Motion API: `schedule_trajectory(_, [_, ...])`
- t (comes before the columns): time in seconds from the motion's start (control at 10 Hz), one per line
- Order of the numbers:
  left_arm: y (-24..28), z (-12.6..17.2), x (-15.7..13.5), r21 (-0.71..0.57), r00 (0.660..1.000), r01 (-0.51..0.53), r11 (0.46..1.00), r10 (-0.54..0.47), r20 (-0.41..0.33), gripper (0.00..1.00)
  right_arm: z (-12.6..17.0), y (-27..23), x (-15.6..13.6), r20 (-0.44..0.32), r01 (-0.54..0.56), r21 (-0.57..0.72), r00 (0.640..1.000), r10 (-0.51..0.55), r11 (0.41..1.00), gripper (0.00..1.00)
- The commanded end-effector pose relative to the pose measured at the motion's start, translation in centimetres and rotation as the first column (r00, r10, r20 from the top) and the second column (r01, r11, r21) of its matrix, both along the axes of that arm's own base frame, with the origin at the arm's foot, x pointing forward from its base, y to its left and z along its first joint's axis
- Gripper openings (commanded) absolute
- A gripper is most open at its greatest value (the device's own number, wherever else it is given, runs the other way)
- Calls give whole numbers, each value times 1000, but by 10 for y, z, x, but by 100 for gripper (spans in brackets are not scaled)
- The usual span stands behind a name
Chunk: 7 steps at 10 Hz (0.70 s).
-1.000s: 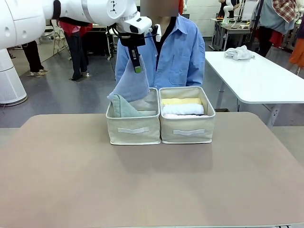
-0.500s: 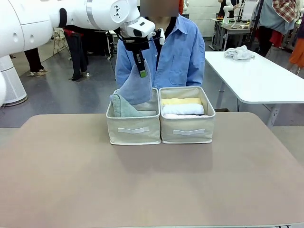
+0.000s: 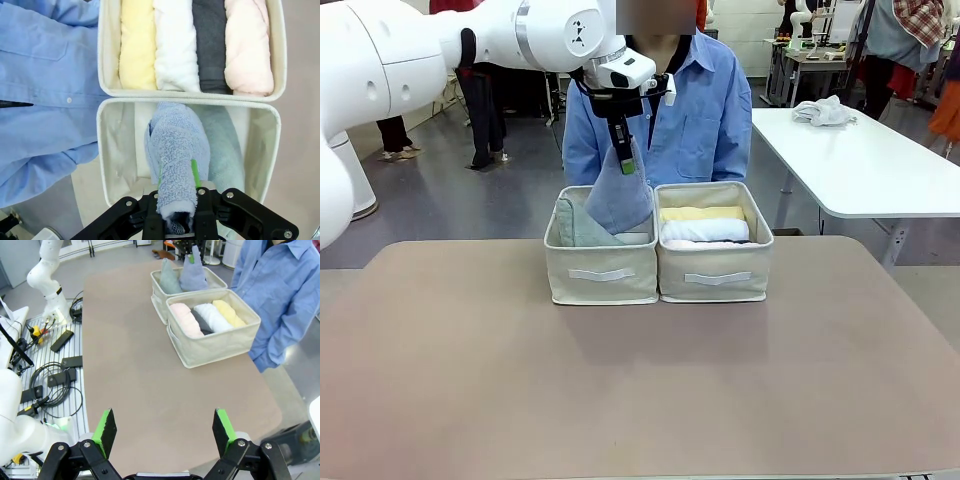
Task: Sort the towels based on their folding style.
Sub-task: Pick up another triangle-folded towel from the table and place it in the left Fabric basket.
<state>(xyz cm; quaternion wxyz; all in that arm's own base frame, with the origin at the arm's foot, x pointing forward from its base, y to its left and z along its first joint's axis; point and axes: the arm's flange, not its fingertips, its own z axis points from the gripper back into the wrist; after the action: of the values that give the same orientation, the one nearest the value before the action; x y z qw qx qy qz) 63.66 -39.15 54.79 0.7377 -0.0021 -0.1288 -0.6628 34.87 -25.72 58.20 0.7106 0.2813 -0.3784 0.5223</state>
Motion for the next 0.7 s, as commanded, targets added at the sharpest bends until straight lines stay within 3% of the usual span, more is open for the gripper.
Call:
schedule_trajectory(0.0, [-14, 14, 14, 81, 999, 29, 996, -30, 13, 17, 1, -1, 0, 12, -13, 9, 1000, 13, 1000, 100])
schedule_trajectory(0.2, [-20, 14, 10, 204, 998, 56, 977, -60, 12, 17, 1, -1, 0, 12, -13, 9, 1000, 13, 1000, 100])
schedule_trajectory(0.6, [-29, -8, 15, 207, 997, 83, 975, -80, -21, 17, 1, -1, 0, 12, -13, 9, 1000, 13, 1000, 100])
